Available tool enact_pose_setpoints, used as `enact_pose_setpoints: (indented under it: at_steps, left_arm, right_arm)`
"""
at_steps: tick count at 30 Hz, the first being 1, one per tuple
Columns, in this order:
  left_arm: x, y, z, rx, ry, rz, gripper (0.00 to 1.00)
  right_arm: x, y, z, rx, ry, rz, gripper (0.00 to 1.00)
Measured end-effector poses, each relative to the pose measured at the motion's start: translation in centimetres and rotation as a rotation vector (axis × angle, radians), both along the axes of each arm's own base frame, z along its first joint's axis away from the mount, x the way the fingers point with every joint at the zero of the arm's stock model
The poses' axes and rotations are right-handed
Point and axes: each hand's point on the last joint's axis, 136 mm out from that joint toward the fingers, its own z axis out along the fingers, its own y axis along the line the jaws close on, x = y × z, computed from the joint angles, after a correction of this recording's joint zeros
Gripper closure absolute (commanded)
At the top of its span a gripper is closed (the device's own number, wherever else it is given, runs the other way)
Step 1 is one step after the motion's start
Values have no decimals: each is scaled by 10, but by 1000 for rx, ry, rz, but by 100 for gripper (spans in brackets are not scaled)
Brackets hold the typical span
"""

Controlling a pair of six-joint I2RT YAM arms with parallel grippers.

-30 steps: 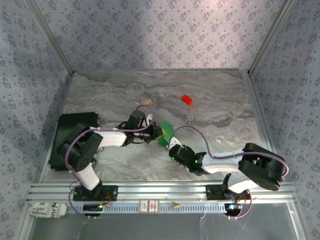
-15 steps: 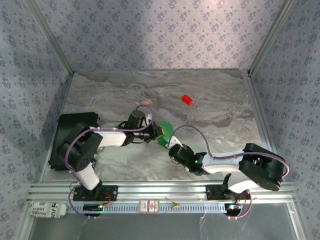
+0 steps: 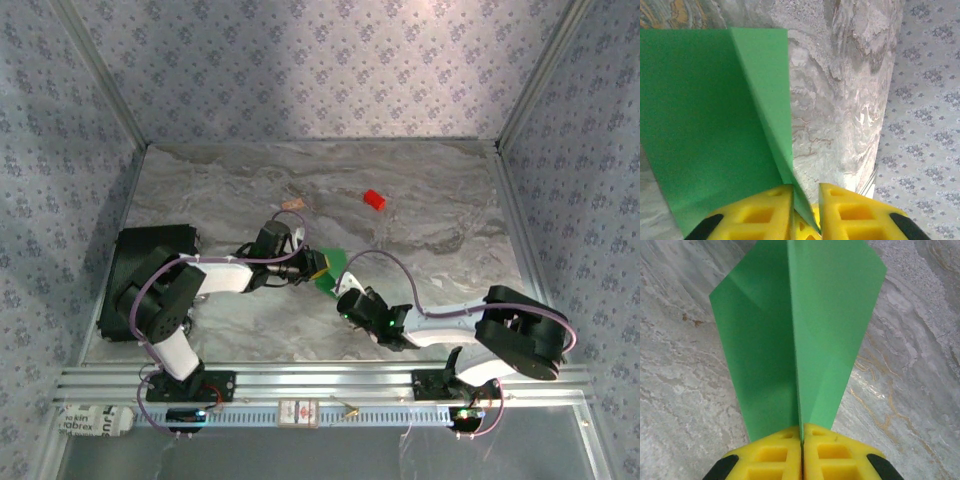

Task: Fold a paper plane with a square sheet of paper (pick it up from the middle)
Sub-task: Fourth fold the wing at the center of the table.

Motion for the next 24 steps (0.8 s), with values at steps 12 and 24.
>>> enact_pose_setpoints:
  at_steps: [12,24]
  left_arm:
    - [4,9,16,25,-50,33,46]
    - [12,22,28,43,-88,84,45]
  right_arm:
    - [5,10,-10,72,56,-26,92]
    - [11,22,-10,231,128,-52,88]
